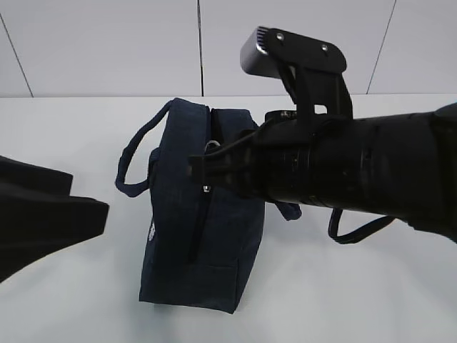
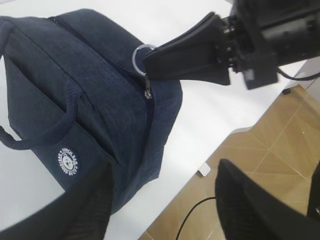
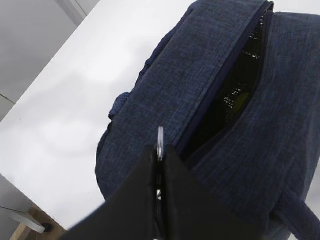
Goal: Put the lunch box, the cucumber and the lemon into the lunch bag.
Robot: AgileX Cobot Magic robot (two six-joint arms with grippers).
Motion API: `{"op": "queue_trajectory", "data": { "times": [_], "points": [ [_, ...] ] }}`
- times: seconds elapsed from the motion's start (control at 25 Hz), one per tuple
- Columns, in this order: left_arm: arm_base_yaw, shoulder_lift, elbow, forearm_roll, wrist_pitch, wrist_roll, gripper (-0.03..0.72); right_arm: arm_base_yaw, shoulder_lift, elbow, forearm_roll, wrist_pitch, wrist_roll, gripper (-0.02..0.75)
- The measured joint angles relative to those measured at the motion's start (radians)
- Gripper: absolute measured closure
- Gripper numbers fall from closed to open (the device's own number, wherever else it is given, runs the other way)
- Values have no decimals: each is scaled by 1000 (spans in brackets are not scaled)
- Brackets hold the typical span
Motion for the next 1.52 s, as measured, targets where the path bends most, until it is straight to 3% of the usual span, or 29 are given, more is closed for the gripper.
{"op": "queue_trajectory", "data": {
  "times": [0.92,1.04,1.2,1.24,1.52],
  "points": [
    [2,450,48,7,-323,34,243,0,0,0,0,3,-2,731],
    [2,491,48,-4,-347,34,335,0,0,0,0,5,-2,731],
    [2,508,48,-13,-361,34,614,0,0,0,0,7,-2,731],
    [2,510,48,-13,-363,34,655,0,0,0,0,7,-2,731],
    [2,510,48,-15,-367,34,689,0,0,-14,0,7,-3,731]
  ]
}}
